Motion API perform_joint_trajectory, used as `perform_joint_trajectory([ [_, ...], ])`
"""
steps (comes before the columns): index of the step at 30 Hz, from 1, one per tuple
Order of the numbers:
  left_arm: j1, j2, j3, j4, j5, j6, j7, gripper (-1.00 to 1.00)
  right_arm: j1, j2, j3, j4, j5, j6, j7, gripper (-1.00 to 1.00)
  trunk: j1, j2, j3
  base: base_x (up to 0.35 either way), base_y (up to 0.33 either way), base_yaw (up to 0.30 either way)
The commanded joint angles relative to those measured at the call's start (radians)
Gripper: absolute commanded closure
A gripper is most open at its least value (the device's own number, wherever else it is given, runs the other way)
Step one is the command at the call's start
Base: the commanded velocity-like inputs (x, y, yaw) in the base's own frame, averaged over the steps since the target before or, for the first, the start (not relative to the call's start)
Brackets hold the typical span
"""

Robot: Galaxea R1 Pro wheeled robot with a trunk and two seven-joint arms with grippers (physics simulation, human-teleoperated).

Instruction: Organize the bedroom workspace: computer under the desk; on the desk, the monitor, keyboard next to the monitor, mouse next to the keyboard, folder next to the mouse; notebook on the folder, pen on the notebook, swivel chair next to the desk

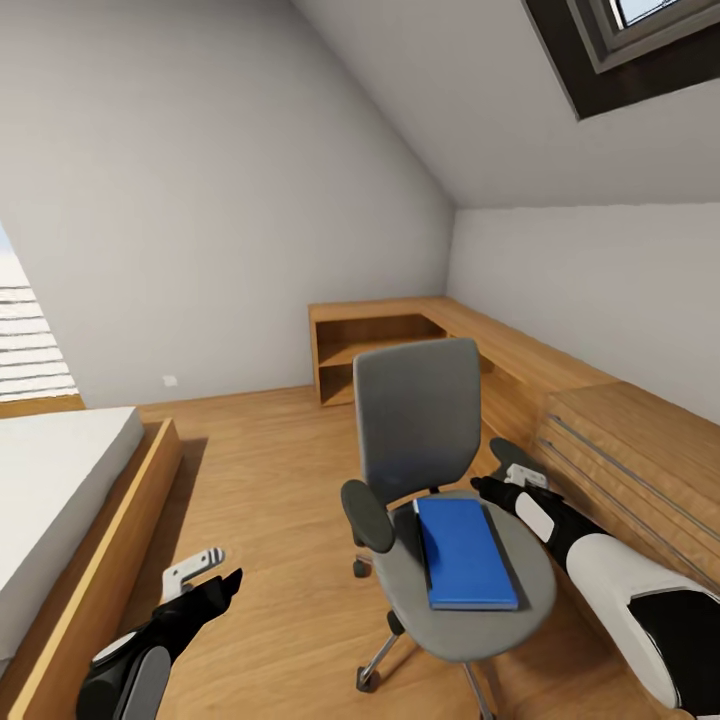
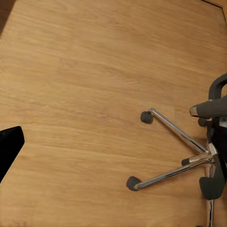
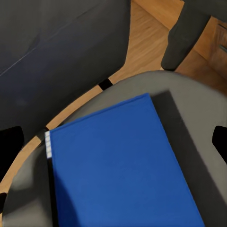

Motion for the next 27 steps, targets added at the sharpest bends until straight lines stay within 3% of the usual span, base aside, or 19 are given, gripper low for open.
perform_joint_trajectory([
  [1, -0.001, -0.001, 0.001, -0.001, 0.011, 0.004, 0.007, -1.0, -0.001, -0.001, 0.007, 0.0, -0.006, 0.004, -0.001, -1.0, 0.004, -0.008, -0.004, 0.0, 0.0, 0.0],
  [20, -0.001, -0.001, 0.003, -0.003, 0.012, 0.002, 0.006, -1.0, 0.0, -0.002, 0.007, 0.004, -0.006, 0.0, 0.001, -1.0, 0.077, -0.141, -0.064, 0.0, 0.0, 0.0],
  [27, -0.001, -0.001, 0.003, -0.003, 0.012, 0.001, 0.006, -1.0, 0.001, -0.001, 0.008, 0.006, -0.005, -0.034, -0.002, -1.0, 0.104, -0.19, -0.086, 0.0, 0.0, 0.0],
])
